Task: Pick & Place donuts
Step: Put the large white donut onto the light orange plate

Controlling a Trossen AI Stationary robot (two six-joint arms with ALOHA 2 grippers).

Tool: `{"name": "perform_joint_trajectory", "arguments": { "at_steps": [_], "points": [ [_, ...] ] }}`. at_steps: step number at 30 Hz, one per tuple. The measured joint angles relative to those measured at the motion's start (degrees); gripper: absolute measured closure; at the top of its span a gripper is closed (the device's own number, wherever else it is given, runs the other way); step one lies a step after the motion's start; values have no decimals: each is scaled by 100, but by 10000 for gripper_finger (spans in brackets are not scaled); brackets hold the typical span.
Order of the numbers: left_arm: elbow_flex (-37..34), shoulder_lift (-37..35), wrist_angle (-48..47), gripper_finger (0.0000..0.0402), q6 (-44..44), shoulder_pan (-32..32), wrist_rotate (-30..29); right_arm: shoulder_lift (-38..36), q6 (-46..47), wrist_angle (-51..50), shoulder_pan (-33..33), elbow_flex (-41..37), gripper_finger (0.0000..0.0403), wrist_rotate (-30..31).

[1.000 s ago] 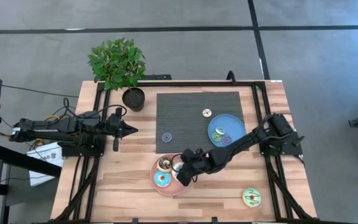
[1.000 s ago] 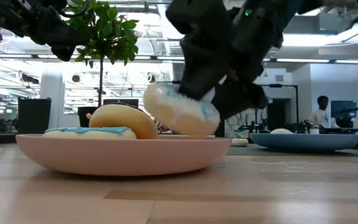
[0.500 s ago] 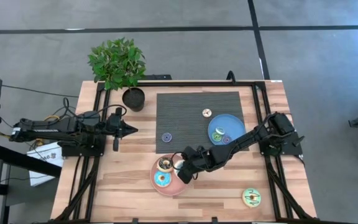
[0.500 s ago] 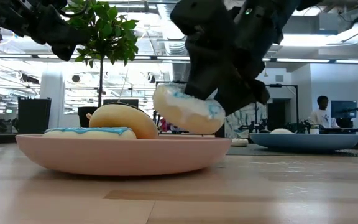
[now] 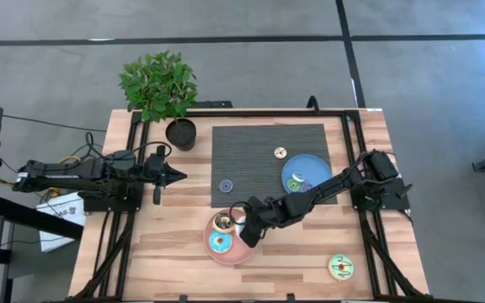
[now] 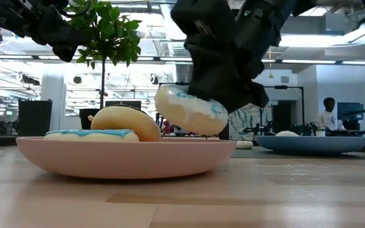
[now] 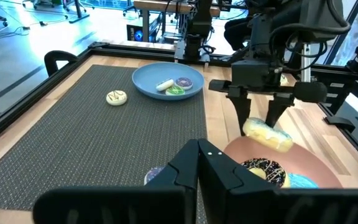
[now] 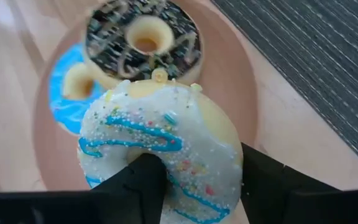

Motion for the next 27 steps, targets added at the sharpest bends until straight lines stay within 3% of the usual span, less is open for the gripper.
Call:
{"name": "perform_joint_trajectory", "arguments": {
  "at_steps": [6,14,16,18,25,27],
  "points": [
    [0,0,-6,402,18,0,0,2,-161,319,-11,-1,224,-47],
    [0,-1,-60,402,100,0,2,2,-419,316,-42,-3,134,-198],
    [0,0,-60,402,131,0,4,0,-132,-110,-36,4,120,97],
    [0,0,-60,402,133,0,4,11,291,-214,-49,-21,113,68],
    [0,0,-57,402,133,0,4,11,-96,-77,-103,18,108,-301],
    [0,0,-56,402,133,-2,-13,-4,182,-558,-106,131,108,-3]
  ]
}}
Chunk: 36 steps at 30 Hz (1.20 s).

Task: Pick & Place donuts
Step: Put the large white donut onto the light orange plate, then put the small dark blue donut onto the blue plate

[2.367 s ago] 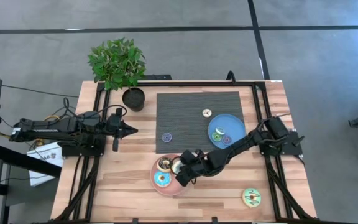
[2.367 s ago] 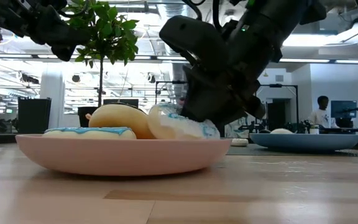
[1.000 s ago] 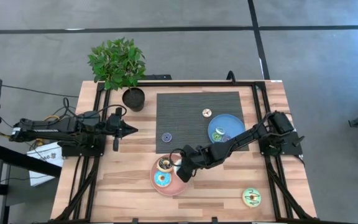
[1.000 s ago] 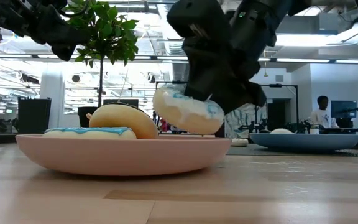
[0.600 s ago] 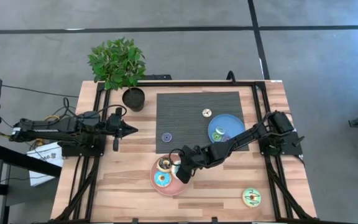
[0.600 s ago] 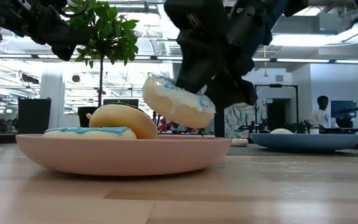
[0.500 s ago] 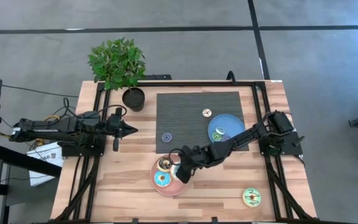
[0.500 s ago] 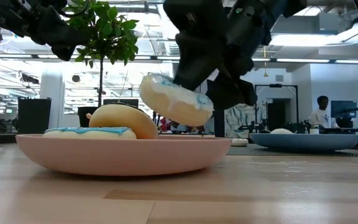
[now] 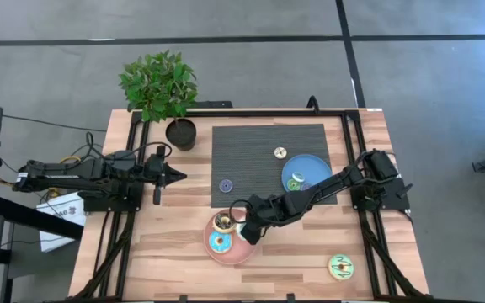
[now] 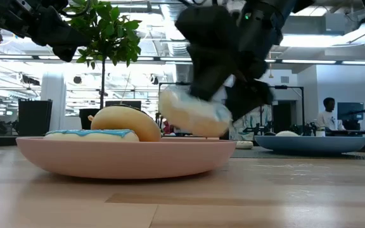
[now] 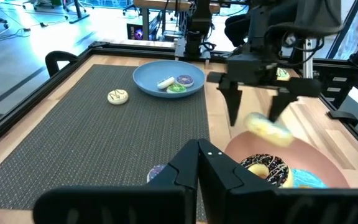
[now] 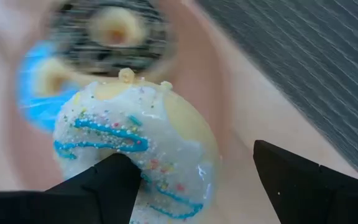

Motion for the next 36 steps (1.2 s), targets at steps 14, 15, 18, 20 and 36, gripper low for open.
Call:
{"name": "perform_joint_trajectory", "arguments": {
  "at_steps": [14,15,18,20,36],
  "points": [
    [0,0,13,402,15,2,-20,20,-317,-36,117,174,112,-98],
    [0,0,13,402,23,2,-21,17,-401,-67,127,221,112,23],
    [0,-1,15,402,98,1,-24,-7,-186,-527,143,381,113,378],
    [0,0,15,402,98,1,-28,9,-236,-683,107,437,113,335],
    [0,-2,76,402,-84,0,-102,-186,-380,-2651,171,1133,112,738]
  ]
}}
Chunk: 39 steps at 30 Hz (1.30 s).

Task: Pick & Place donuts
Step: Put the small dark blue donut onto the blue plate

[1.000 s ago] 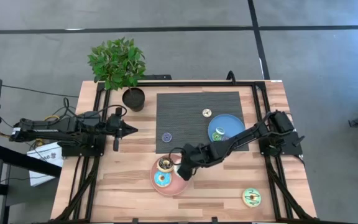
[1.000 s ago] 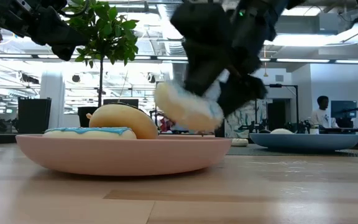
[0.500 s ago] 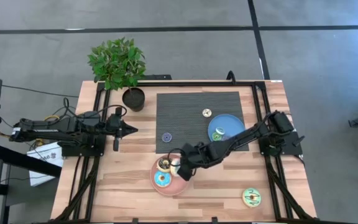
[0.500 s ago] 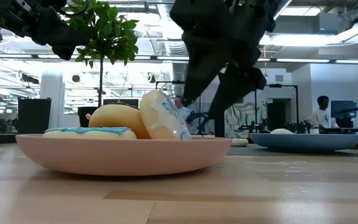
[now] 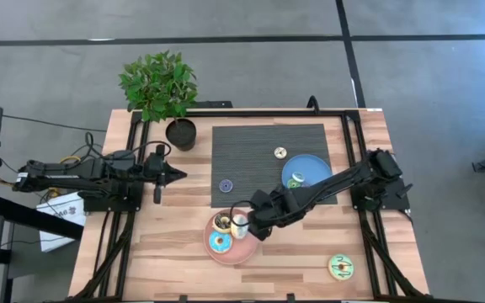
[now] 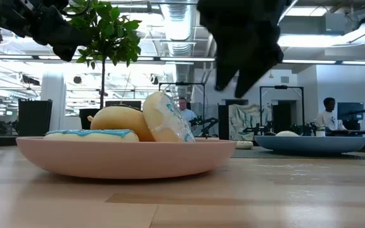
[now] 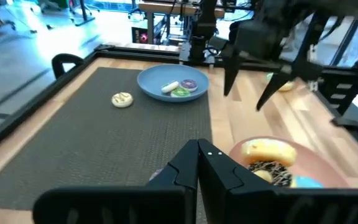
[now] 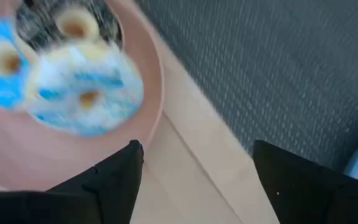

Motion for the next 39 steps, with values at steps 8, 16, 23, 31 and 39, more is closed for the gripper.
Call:
{"name": "perform_joint_trajectory", "arguments": {
  "at_steps": [8,16,23,31,39],
  "points": [
    [0,2,-17,402,373,0,-167,2,423,19,152,2,112,405],
    [0,421,115,402,-424,0,-65,-19,1445,-1350,224,-11,112,64],
    [23,1243,1146,402,314,2,-137,-24,1040,-1342,318,-368,130,-964],
    [1136,3068,298,402,629,13,-208,-117,1493,-52,712,-1182,216,-1531],
    [2635,4769,-746,401,699,16,-813,-1305,1702,531,1008,-2399,296,-1122]
  ]
}}
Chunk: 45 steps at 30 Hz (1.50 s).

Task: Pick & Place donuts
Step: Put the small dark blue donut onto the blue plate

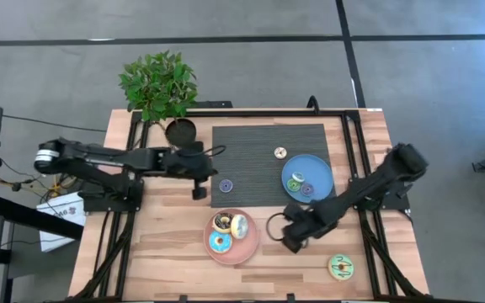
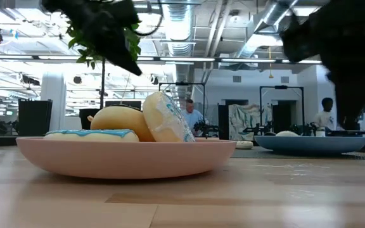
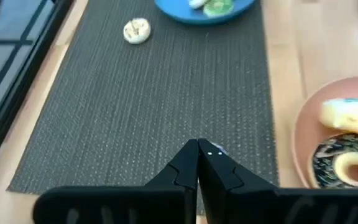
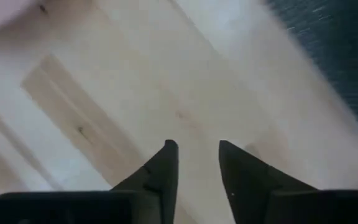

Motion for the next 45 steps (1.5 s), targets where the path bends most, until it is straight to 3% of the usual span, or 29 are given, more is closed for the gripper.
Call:
{"name": "perform_joint_trajectory", "arguments": {
  "at_steps": [5,10,16,23,29,36,45],
  "points": [
    [730,740,-414,392,-44,79,-13,-1557,127,174,372,-986,331,813],
    [1365,1392,-806,357,-173,103,-86,-3352,133,86,791,-1940,356,1662],
    [1623,2005,-835,271,-457,104,-62,-5338,330,-621,1041,-2645,381,2421],
    [1633,2468,-1080,167,-1068,104,-39,-6768,54,-966,990,-2764,400,2468],
    [1633,2969,-1082,137,-1740,196,143,-7366,-72,-983,897,-2764,402,2465],
    [1633,3438,-1057,137,-2139,336,410,-7516,-76,-1051,866,-2764,402,2462],
    [1635,3536,-1007,152,-2167,380,427,-7499,-83,-1332,866,-2764,402,2453]
  ]
}}
